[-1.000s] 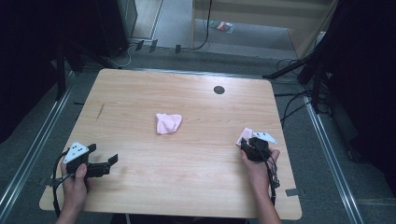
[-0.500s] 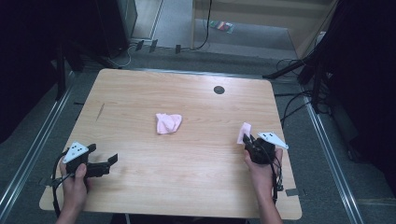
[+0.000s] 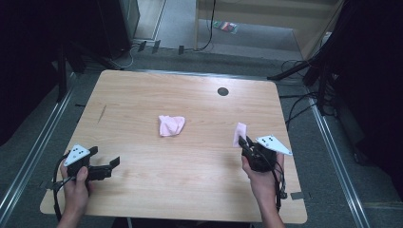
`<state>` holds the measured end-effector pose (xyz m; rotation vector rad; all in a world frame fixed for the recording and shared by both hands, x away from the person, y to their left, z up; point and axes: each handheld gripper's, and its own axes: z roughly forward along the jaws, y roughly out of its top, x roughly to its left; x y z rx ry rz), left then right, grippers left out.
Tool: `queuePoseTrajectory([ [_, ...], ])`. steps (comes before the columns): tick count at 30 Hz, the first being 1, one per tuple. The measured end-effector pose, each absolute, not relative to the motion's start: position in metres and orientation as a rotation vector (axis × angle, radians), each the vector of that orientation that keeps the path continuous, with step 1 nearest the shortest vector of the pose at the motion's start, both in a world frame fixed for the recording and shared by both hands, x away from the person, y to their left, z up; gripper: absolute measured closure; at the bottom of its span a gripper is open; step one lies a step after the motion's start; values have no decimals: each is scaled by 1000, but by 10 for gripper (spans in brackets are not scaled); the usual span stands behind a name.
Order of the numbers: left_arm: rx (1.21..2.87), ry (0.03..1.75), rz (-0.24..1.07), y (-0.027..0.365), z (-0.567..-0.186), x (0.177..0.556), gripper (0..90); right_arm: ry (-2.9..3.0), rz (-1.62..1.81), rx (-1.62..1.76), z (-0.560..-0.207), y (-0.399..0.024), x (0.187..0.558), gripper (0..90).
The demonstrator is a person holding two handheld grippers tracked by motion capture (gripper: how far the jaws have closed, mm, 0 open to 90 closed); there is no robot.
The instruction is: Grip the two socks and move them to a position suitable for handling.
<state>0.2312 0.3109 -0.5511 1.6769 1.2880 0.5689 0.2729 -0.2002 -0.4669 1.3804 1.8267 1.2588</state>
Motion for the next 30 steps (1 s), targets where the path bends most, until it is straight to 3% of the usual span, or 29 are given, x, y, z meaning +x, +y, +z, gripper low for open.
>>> queuePoseTrajectory([
  [10,1654,1292,599,310,-549,228,0,1903,1315,1310,-463,-165,253,804],
  [21,1645,1253,629,291,-533,224,0,2096,1290,1163,-495,-104,243,804],
  [30,1680,1175,610,257,-525,221,0,2190,1250,1112,-523,-82,244,803],
])
